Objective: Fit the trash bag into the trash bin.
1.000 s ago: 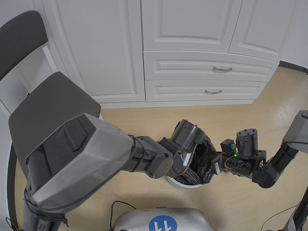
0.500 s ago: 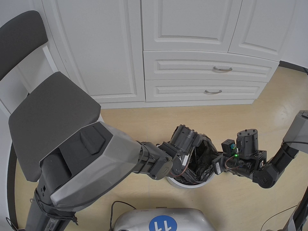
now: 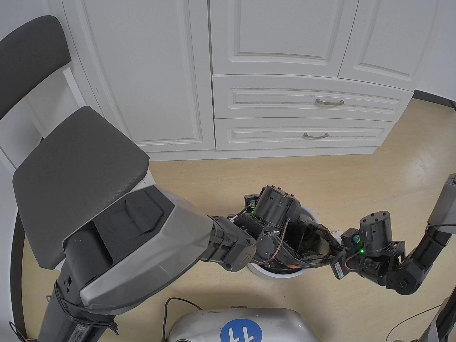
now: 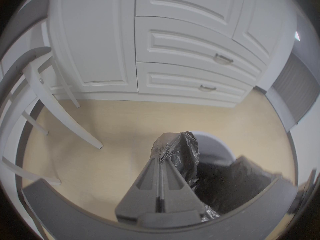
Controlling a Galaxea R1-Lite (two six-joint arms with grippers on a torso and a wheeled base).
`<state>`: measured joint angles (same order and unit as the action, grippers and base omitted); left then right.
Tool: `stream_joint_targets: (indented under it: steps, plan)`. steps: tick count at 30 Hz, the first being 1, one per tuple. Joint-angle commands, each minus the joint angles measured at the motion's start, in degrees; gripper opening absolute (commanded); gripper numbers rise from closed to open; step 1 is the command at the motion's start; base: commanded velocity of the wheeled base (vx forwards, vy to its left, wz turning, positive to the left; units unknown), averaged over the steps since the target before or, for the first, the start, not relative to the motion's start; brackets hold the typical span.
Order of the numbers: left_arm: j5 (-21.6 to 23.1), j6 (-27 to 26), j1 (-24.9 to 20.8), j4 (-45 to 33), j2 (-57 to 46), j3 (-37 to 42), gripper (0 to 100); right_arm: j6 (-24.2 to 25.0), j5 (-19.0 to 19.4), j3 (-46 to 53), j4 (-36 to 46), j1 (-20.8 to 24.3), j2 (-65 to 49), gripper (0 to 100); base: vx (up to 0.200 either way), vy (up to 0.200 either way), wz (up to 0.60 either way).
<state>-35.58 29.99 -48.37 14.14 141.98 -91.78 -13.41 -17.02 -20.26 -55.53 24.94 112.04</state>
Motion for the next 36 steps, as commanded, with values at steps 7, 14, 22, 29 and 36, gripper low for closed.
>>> stream_joint_targets:
  steps: [7,14,22,29,36]
  plan:
    - [-0.36,-2.65,-0.76,8.71,6.02,-6.39,0,0.31,-4.08,4.26,-0.28,1.43,-1.21,0,0.0,0.0,0.0]
    - [1.13,-2.74,0.3,9.06,9.72,-9.55,0,2.77,-3.99,2.42,-0.72,1.51,2.39,0,0.0,0.0,0.0]
    - [1.57,-0.98,0.21,9.5,2.16,5.83,0,4.27,-4.16,1.98,-0.72,3.1,4.94,0,0.0,0.0,0.0]
    - [1.57,-0.9,-1.99,13.46,-7.16,23.84,0,2.42,-4.25,4.44,-0.11,3.01,5.64,0,0.0,0.0,0.0]
    - [1.48,-0.63,-3.92,20.75,-7.69,31.67,0,1.37,-4.34,5.76,-0.11,3.53,8.1,0,0.0,0.0,0.0]
